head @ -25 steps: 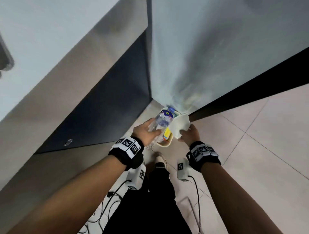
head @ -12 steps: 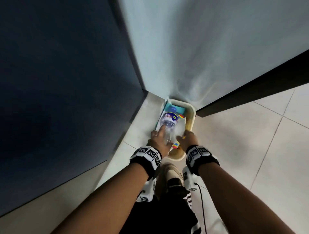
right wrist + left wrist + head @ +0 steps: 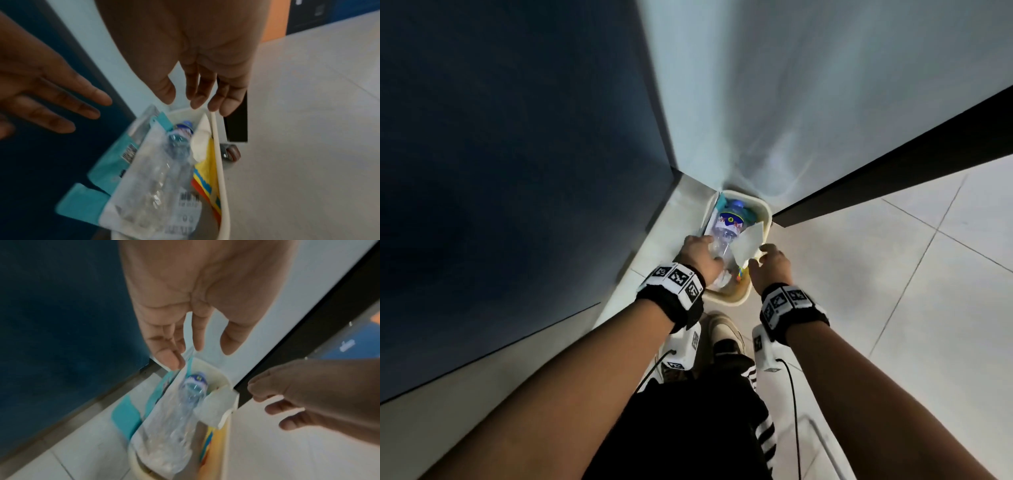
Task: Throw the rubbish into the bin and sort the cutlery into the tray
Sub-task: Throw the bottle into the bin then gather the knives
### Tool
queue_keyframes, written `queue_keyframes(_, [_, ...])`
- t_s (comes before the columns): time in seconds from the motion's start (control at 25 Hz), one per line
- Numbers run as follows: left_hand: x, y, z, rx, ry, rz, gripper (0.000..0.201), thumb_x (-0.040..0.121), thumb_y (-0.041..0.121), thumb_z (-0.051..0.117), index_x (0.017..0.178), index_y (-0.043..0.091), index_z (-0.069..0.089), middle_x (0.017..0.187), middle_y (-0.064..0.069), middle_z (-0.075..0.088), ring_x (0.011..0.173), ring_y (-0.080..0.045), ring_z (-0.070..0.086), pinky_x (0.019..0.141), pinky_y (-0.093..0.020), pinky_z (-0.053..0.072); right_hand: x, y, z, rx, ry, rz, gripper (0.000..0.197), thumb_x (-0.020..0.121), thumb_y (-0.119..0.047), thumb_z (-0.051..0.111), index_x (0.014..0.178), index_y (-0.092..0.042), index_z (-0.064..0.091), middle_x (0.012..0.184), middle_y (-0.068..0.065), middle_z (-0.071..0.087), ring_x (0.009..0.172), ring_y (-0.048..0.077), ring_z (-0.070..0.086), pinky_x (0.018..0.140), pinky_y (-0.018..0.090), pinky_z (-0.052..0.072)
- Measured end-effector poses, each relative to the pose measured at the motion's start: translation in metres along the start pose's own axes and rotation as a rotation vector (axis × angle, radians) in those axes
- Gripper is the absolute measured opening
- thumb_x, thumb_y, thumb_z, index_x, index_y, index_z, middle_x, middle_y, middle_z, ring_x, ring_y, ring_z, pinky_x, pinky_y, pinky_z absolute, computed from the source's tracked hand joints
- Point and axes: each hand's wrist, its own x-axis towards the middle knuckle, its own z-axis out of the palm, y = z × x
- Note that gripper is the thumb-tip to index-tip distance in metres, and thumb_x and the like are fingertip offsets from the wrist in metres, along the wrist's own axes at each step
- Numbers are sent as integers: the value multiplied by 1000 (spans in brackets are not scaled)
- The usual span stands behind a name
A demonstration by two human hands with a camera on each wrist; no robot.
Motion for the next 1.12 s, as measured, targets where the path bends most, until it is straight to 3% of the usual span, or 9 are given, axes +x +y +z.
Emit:
queue_keyframes(0.24, [-126, 59, -91, -243, 70, 41, 39, 88, 19, 57, 126, 12, 58, 130, -10, 60, 119, -25, 56, 100, -27, 41, -95, -80, -109, -179, 12, -263, 38, 86, -15, 52, 124, -9, 55, 131, 18, 51, 122, 37, 45, 105, 35, 34])
queue_keyframes(0.36, [-206, 88, -146, -443, 124, 78, 35, 88, 13, 58, 123, 8, 59, 121, -11, 64, 99, -20, 59, 78, -25, 47, -156, -134, -163, -265, -13, -425, 38, 88, -16, 50, 126, -12, 53, 135, 15, 44, 125, 36, 40, 106, 36, 33])
queue_keyframes(0.44, [-260, 100, -181, -519, 171, 107, 33, 88, 15, 59, 120, 8, 60, 107, -7, 66, 90, -16, 60, 71, -17, 48, -193, -165, -190, -314, -41, -528, 37, 88, -17, 52, 125, -13, 54, 135, 15, 44, 125, 35, 41, 104, 38, 36])
queue_keyframes(0.52, [-323, 107, -219, -564, 247, 142, 30, 88, 18, 59, 117, 12, 61, 90, 0, 61, 72, -11, 55, 54, -8, 44, -238, -197, -219, -336, -76, -637, 36, 87, -21, 55, 122, -13, 56, 129, 16, 49, 121, 34, 47, 102, 38, 41])
queue_keyframes(0.68, [-428, 105, -277, -654, 457, 194, 21, 89, 24, 57, 109, 23, 61, 88, 5, 58, 67, -7, 52, 51, -17, 40, -317, -255, -270, -460, -191, -845, 41, 88, -26, 56, 126, -11, 54, 126, 14, 57, 117, 28, 55, 98, 28, 41])
queue_keyframes(0.76, [-460, 95, -292, -653, 552, 199, 26, 87, 25, 58, 113, 21, 63, 87, 6, 59, 69, -7, 54, 49, -14, 42, -344, -277, -283, -491, -196, -933, 41, 88, -26, 56, 126, -11, 54, 126, 13, 58, 114, 27, 56, 94, 27, 41])
queue_keyframes(0.88, [-494, 69, -311, -676, 659, 176, 29, 87, 27, 58, 115, 20, 62, 95, 4, 61, 76, -10, 55, 55, -18, 40, -376, -311, -284, -491, -174, -1040, 39, 87, -21, 55, 124, -9, 55, 124, 15, 60, 112, 28, 57, 90, 26, 41])
queue_keyframes(1.0, [-508, 36, -334, -701, 744, 107, 23, 86, 25, 60, 108, 20, 63, 87, 4, 61, 79, -14, 52, 56, -21, 38, -398, -346, -266, -515, -172, -1076, 38, 86, -17, 53, 123, -9, 55, 123, 15, 58, 107, 27, 55, 86, 24, 40])
queue_keyframes(1.12, [-505, 0, -360, -691, 841, 14, 25, 84, 19, 61, 107, 9, 63, 78, -2, 59, 63, -16, 47, 51, -23, 35, -416, -376, -238, -537, -163, -1092, 37, 87, -19, 54, 122, -10, 56, 126, 15, 57, 110, 27, 56, 90, 29, 43])
